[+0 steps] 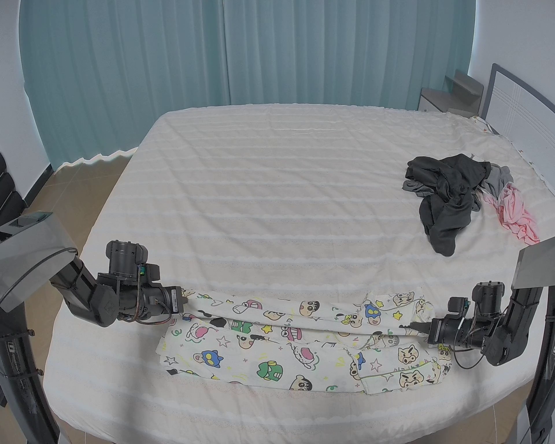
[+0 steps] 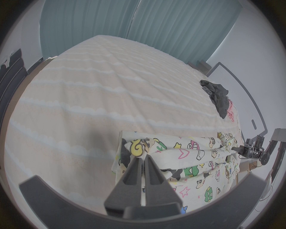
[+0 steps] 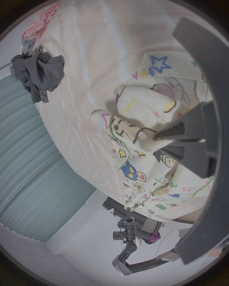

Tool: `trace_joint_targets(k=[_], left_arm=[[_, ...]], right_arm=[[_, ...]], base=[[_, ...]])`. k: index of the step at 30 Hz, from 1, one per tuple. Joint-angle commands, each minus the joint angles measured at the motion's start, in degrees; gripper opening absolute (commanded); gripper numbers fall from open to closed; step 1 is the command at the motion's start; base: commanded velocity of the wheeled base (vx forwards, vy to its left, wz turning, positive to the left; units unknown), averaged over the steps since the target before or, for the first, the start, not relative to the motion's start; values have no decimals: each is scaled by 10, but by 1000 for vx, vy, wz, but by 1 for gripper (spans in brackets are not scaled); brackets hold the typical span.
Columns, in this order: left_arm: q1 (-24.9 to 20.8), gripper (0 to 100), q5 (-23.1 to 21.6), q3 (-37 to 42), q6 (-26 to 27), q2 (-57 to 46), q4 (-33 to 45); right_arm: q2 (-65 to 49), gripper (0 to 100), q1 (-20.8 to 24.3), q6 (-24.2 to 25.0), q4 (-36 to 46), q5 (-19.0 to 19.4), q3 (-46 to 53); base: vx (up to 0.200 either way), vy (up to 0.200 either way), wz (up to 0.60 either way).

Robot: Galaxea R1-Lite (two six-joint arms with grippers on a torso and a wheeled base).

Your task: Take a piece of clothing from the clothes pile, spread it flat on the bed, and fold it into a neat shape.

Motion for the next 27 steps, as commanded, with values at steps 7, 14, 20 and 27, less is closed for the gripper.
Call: trace_joint_targets(k=[7,14,20,27], left_arm=[[3,0,-1,18,0,6,0],[1,0,-1,24,-1,15,-10],[-1,100,0,32,-1,23,-25],[2,100,2,48,-4,21,-35]], right_arm=[[18,0,-2,-10,-7,1,25],[34,0,-9,-14,-16,-1,36],[37,100,-15,-14,-16,-1,37],[31,100,-17,-9,-61,0,63]], base=[[0,0,0],[0,0,0],[0,0,0],[0,0,0]])
